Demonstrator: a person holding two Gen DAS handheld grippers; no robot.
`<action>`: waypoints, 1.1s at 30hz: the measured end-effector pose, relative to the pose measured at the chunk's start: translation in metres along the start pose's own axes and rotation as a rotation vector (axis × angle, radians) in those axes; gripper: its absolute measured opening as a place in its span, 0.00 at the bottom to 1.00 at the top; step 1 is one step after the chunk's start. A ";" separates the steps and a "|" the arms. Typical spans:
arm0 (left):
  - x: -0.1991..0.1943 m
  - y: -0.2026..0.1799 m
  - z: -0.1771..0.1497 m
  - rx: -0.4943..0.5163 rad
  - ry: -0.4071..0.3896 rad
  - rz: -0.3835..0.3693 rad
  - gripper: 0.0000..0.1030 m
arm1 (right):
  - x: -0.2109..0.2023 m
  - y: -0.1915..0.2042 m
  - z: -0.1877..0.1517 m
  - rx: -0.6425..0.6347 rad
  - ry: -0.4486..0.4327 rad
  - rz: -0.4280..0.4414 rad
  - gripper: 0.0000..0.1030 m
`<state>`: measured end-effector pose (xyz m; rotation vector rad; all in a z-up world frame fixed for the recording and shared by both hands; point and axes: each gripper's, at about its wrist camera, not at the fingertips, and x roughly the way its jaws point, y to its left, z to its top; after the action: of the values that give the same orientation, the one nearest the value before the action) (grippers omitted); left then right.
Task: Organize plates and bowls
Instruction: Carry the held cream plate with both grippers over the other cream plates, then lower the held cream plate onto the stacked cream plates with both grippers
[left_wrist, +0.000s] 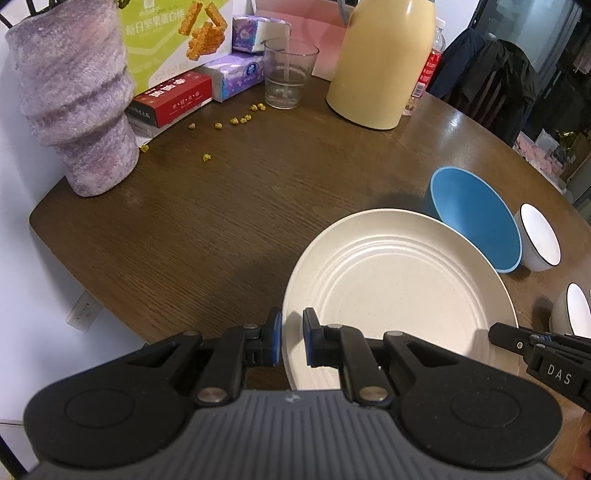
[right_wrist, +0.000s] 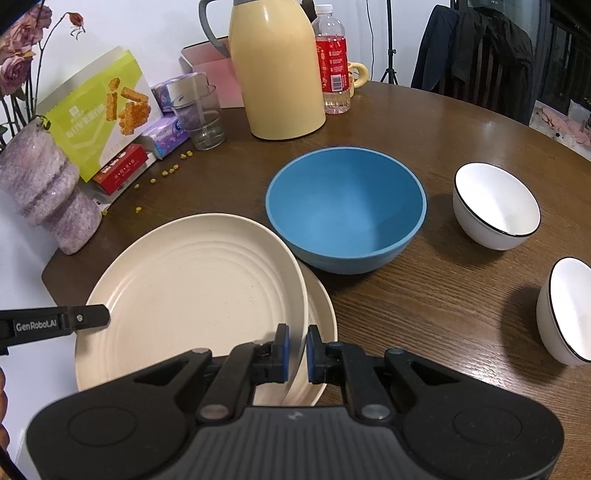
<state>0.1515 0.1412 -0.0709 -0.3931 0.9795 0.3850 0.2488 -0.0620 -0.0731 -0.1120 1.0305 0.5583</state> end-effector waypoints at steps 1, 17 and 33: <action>0.002 0.000 0.000 0.002 0.003 0.000 0.12 | 0.001 0.000 -0.001 -0.001 0.002 -0.002 0.09; 0.020 -0.009 -0.004 0.030 0.028 0.006 0.12 | 0.015 -0.007 -0.009 -0.007 0.023 -0.027 0.09; 0.038 -0.016 -0.006 0.078 0.041 0.028 0.12 | 0.026 -0.008 -0.012 -0.039 0.035 -0.061 0.10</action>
<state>0.1734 0.1295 -0.1041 -0.3182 1.0376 0.3646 0.2539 -0.0630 -0.1025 -0.1875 1.0469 0.5227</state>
